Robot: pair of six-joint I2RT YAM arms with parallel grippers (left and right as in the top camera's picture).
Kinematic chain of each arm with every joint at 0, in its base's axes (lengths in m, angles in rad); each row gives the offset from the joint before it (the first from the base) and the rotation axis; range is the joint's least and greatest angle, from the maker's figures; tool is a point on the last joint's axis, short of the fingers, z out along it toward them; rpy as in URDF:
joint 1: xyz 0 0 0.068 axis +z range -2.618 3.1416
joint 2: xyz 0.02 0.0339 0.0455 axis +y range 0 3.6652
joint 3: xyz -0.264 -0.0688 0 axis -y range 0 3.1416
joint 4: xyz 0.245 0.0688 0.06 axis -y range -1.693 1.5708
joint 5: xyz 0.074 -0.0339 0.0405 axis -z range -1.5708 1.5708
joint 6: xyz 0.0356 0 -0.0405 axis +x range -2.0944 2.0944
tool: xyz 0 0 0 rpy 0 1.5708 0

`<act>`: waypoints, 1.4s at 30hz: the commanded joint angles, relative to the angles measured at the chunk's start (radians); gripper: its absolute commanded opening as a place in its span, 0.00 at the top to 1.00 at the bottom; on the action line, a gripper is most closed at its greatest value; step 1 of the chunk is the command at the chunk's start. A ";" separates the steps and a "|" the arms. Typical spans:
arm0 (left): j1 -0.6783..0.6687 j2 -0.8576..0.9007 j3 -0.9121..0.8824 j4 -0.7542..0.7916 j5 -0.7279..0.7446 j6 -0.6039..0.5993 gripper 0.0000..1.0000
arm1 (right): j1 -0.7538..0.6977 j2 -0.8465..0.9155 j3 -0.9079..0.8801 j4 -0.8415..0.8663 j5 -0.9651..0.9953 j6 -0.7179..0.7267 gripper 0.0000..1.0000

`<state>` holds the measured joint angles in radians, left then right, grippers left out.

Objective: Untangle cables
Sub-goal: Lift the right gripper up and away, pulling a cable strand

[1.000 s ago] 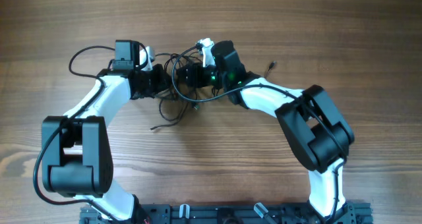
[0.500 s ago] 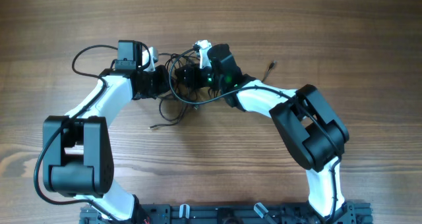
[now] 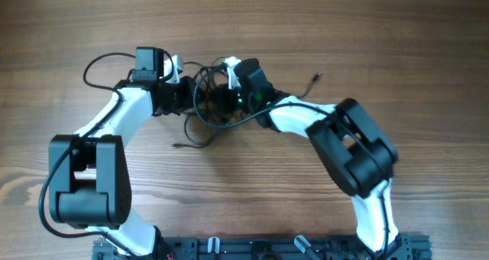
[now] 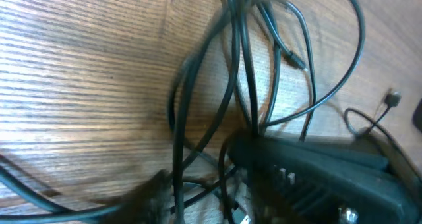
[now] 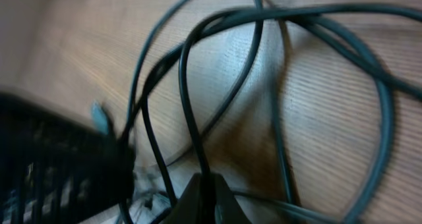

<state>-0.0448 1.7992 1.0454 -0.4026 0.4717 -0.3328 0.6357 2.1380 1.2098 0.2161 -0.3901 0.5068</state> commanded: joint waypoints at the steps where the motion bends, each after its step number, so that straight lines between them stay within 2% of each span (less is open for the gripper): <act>1: 0.076 -0.012 0.002 0.012 0.137 0.011 0.41 | -0.002 -0.223 0.007 -0.157 -0.022 -0.116 0.95; 3: 0.111 -0.012 0.002 0.027 0.262 0.010 0.37 | -0.003 -0.339 0.007 -0.266 -0.023 -0.122 0.95; 5: 0.127 -0.012 0.002 0.031 0.307 -0.034 0.31 | -0.003 -0.429 0.007 -0.322 -0.031 -0.161 0.95; 8: 0.126 -0.012 0.002 0.050 0.402 -0.042 0.28 | -0.002 -0.531 0.007 -0.382 -0.049 -0.194 0.95; 11: 0.126 -0.011 0.002 0.051 0.386 -0.041 0.29 | -0.003 -0.602 0.019 -0.406 -0.049 -0.206 0.96; 13: 0.125 -0.011 0.002 0.050 0.360 -0.040 0.49 | -0.003 -0.644 0.052 -0.431 -0.048 -0.224 0.96; 14: 0.125 -0.011 0.002 0.047 0.349 -0.041 0.66 | -0.003 -0.659 0.073 -0.446 -0.044 -0.240 0.96; 15: 0.122 -0.011 0.002 0.043 0.333 -0.040 0.78 | -0.003 -0.672 0.096 -0.460 -0.039 -0.256 0.96; 18: 0.101 -0.011 0.002 0.022 0.245 -0.040 0.95 | -0.003 -0.698 0.130 -0.463 -0.027 -0.278 0.96; 26: 0.030 -0.005 0.002 -0.020 -0.054 -0.041 0.96 | -0.003 -0.823 0.142 -0.408 0.171 -0.455 0.96; 32: 0.029 0.026 0.002 -0.026 -0.085 -0.041 0.96 | -0.003 -0.872 0.142 -0.368 0.526 -0.713 0.96; 36: 0.030 0.026 0.002 -0.029 -0.119 -0.041 0.96 | -0.004 -0.872 0.142 -0.352 0.786 -0.777 0.96; 39: 0.030 0.026 0.002 -0.029 -0.119 -0.041 0.96 | -0.021 -0.872 0.142 -0.343 0.888 -0.797 0.96; 42: 0.030 0.026 0.002 -0.031 -0.150 -0.042 0.96 | -0.058 -0.872 0.142 -0.340 0.911 -0.816 0.96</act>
<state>-0.0151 1.8103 1.0454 -0.4274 0.3679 -0.3790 0.6155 1.2819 1.3231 -0.1337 0.4061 -0.2646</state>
